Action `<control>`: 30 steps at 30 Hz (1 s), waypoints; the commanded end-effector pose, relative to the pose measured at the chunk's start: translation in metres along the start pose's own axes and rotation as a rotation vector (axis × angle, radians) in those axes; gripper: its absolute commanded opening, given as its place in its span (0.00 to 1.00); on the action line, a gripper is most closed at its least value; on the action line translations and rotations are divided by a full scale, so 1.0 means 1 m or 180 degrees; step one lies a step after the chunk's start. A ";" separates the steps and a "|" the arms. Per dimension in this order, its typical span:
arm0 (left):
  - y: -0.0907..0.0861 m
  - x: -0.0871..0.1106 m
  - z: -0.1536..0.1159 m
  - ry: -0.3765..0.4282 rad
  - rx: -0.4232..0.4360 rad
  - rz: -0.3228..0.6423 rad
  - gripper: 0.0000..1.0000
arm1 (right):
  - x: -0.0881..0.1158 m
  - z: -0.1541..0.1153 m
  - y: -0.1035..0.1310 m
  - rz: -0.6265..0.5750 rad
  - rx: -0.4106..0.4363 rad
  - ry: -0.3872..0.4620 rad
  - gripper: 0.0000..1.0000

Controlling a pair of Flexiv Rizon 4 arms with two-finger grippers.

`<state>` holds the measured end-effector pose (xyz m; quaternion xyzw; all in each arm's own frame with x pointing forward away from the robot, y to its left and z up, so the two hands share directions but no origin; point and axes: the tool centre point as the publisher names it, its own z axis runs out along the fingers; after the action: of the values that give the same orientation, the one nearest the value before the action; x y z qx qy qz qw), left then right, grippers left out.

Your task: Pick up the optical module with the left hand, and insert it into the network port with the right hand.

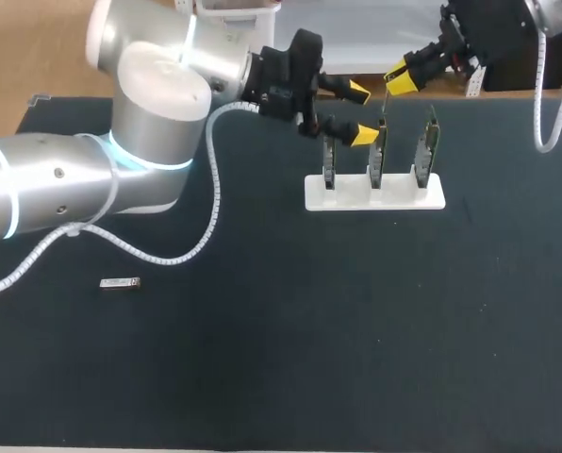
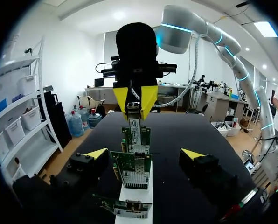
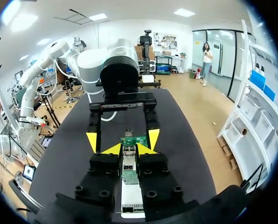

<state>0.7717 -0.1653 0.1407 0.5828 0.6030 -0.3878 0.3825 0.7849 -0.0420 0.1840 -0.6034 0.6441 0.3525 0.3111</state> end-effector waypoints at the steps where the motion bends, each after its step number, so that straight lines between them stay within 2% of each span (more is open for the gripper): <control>1: 0.002 0.001 -0.001 0.0128 0.0057 -0.0018 1.00 | 0.000 0.000 0.003 0.0002 0.0026 0.0001 0.00; 2: 0.002 0.004 0.000 0.0206 0.0047 0.0008 1.00 | 0.000 0.000 0.004 0.0004 0.0027 0.0001 0.00; 6: 0.002 0.007 -0.001 0.0210 0.0036 -0.0030 1.00 | 0.001 0.001 0.005 0.0010 0.0029 0.0003 0.00; 13: 0.001 0.010 0.000 0.0396 0.0025 0.0042 1.00 | 0.001 0.001 0.006 0.0014 0.0036 -0.0004 0.00; 30: -0.001 0.019 0.005 0.0590 0.0106 0.0050 1.00 | 0.002 0.001 0.009 0.0022 0.0049 -0.0008 0.00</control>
<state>0.7652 -0.1586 0.1194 0.6244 0.6230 -0.3404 0.3257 0.7806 -0.0420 0.1816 -0.5994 0.6469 0.3530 0.3125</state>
